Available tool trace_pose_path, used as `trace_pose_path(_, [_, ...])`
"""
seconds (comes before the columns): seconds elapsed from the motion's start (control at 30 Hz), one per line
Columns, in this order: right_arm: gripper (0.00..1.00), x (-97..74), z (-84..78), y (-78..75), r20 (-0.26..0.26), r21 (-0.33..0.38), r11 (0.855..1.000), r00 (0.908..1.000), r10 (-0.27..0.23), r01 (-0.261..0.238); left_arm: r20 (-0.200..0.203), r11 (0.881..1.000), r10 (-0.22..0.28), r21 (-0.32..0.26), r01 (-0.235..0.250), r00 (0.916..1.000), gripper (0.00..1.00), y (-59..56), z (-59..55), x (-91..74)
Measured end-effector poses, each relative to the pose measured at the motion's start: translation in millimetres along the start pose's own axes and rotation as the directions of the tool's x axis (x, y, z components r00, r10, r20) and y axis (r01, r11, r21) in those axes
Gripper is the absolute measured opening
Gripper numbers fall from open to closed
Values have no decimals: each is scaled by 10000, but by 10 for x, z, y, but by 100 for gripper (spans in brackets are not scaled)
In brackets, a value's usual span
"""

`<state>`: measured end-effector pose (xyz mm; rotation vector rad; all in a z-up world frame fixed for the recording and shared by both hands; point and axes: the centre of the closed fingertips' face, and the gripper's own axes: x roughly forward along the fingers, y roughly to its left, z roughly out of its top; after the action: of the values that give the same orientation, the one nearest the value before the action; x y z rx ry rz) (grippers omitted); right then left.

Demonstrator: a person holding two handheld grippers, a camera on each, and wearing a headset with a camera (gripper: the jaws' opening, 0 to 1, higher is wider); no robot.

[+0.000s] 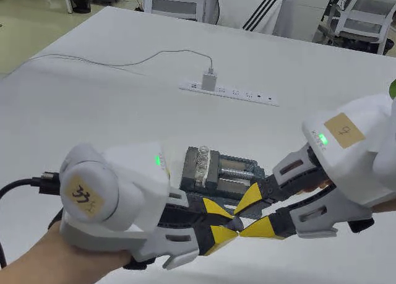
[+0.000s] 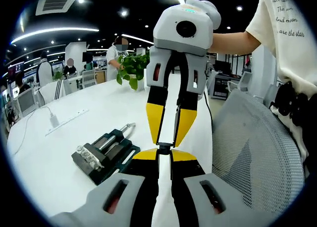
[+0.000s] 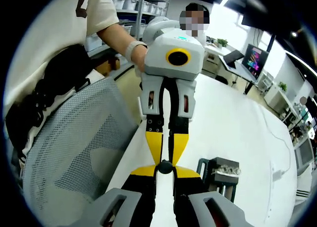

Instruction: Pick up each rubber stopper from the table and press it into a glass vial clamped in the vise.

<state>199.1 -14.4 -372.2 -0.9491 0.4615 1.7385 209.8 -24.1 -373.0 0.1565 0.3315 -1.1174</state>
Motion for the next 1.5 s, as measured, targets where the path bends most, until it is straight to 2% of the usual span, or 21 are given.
trace_pose_path(0.3, [8, -11, 16, -24, -75, 54, 10000, 9999, -69, 70, 345, 9973, 176, -722, -150, 9992, 4, 31, 18, 5])
trace_pose_path(0.47, [8, -21, 17, -31, -178, -45, 9999, 9998, -101, 100, 441, 9963, 274, -828, -237, 9986, 4, 37, 32, 14])
trace_pose_path(0.73, [7, -31, 37, -37, -245, 310, 9995, 9997, 57, -50, 658, 9979, 321, -577, -283, 9973, 5, 20, 46, -10])
trace_pose_path(0.93, [7, -2, 52, -73, -306, 277, 9994, 9993, 198, -190, 548, 9982, 553, -280, -538, 9970, 6, 59, 19, -39])
trace_pose_path(0.97, [7, -10, 62, -95, -280, 298, 9993, 9994, 212, -203, 210, 9972, 727, -161, -724, 9971, 7, 95, -44, -57])
trace_pose_path(1.0, [7, -16, 72, -109, -247, 327, 9993, 9995, 200, -192, 87, 9962, 870, -33, -870, 9962, 10, 122, -72, -64])
trace_pose_path(1.13, [7, -25, 84, -170, -276, 272, 9995, 9994, 184, -177, 52, 9930, 1146, -289, -1144, 9934, 22, 177, -144, -115])
trace_pose_path(1.5, [7, -23, -4, -361, -750, 226, 9992, 9966, 343, -327, -283, 9809, 1920, -278, -1928, 9810, 44, 302, -322, -232])
